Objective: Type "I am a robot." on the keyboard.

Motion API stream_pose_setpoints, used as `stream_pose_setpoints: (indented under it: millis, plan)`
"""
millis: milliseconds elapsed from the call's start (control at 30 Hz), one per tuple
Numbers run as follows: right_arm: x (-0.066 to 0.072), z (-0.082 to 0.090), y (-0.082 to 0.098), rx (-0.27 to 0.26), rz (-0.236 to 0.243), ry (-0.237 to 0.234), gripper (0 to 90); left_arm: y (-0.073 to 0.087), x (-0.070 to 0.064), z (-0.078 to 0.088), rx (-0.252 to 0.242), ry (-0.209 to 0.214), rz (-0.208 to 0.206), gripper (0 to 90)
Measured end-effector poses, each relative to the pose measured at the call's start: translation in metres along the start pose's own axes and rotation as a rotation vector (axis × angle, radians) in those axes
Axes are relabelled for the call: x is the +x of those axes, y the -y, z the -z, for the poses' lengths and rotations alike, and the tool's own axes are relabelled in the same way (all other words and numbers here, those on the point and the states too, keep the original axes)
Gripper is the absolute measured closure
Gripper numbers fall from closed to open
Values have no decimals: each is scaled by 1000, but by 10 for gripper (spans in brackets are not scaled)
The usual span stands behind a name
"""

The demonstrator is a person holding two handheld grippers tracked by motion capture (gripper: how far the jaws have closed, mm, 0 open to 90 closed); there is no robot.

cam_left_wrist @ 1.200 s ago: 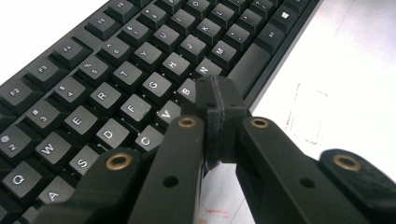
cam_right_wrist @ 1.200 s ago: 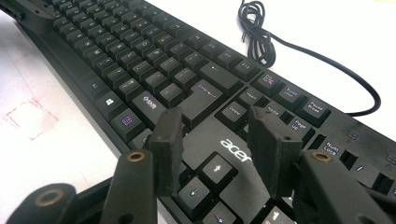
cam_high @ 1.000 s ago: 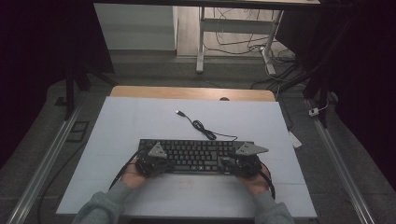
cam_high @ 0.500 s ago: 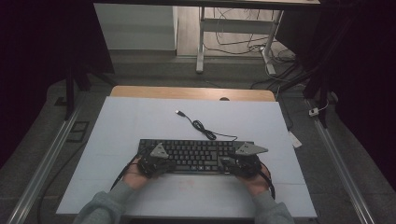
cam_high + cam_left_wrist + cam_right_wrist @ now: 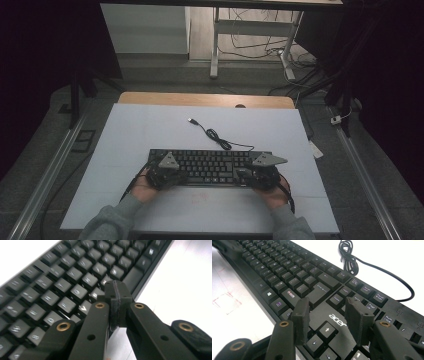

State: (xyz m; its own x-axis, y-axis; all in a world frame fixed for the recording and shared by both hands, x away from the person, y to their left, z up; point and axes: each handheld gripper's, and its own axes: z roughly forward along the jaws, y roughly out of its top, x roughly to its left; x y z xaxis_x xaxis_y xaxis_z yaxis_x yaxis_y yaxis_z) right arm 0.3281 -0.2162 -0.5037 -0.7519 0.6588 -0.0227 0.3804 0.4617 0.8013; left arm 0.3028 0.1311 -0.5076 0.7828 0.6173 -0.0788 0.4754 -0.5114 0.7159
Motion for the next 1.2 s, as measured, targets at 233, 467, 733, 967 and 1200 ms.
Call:
stream_pose_setpoints:
  millis: [233,467,733,967,1200]
  plan:
    - [-1,0,0,-2,-2,-1,550,1,8,13,-66,-33,46,629]
    - [-1,2,0,-12,-7,-5,545,4,20,25,-79,-64,132,418]
    - [-2,3,0,-21,-10,-3,542,5,29,33,-81,-85,180,344]
    - [-2,3,0,-19,-10,-3,541,6,31,36,-88,-93,179,330]
    - [-2,2,1,-12,-8,-1,541,6,31,36,-86,-98,168,335]
